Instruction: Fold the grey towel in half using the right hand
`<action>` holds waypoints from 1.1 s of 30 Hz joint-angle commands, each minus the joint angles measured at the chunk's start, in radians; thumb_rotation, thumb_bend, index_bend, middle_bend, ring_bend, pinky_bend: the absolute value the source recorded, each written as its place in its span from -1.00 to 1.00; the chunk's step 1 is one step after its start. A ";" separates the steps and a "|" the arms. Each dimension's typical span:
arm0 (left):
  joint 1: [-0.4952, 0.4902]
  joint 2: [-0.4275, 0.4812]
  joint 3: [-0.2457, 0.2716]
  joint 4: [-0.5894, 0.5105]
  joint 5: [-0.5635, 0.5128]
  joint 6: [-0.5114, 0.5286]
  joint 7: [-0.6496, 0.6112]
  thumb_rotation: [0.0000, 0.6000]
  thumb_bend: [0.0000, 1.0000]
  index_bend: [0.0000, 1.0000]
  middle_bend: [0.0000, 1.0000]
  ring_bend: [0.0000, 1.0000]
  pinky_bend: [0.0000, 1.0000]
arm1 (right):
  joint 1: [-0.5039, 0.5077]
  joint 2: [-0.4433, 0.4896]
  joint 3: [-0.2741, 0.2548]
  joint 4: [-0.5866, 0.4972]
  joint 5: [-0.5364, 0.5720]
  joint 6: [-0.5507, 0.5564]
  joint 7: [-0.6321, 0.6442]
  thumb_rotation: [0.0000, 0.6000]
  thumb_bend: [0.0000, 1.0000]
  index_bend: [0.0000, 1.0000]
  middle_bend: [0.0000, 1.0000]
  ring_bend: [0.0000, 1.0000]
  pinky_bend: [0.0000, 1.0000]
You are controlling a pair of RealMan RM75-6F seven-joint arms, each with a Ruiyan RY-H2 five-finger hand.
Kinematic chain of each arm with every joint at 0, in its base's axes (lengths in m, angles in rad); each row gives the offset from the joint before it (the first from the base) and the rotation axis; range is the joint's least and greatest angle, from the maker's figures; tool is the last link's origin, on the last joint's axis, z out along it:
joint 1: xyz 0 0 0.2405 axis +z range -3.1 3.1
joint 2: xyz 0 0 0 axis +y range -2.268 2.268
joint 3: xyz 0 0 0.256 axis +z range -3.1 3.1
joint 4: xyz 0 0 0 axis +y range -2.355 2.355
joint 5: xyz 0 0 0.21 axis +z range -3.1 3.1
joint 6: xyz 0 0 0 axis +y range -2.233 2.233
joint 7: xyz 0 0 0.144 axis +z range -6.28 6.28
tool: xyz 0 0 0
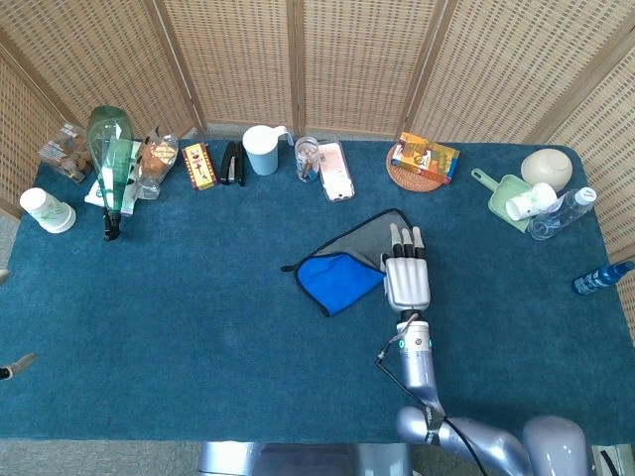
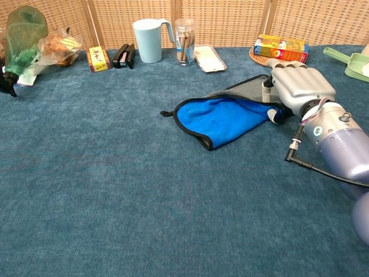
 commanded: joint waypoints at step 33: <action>-0.006 0.000 -0.006 0.006 -0.019 -0.011 -0.006 1.00 -0.84 -1.00 -1.00 -1.00 -1.00 | 0.177 -0.055 0.081 0.198 -0.037 -0.058 -0.178 1.00 -0.21 0.44 -1.00 -1.00 -0.80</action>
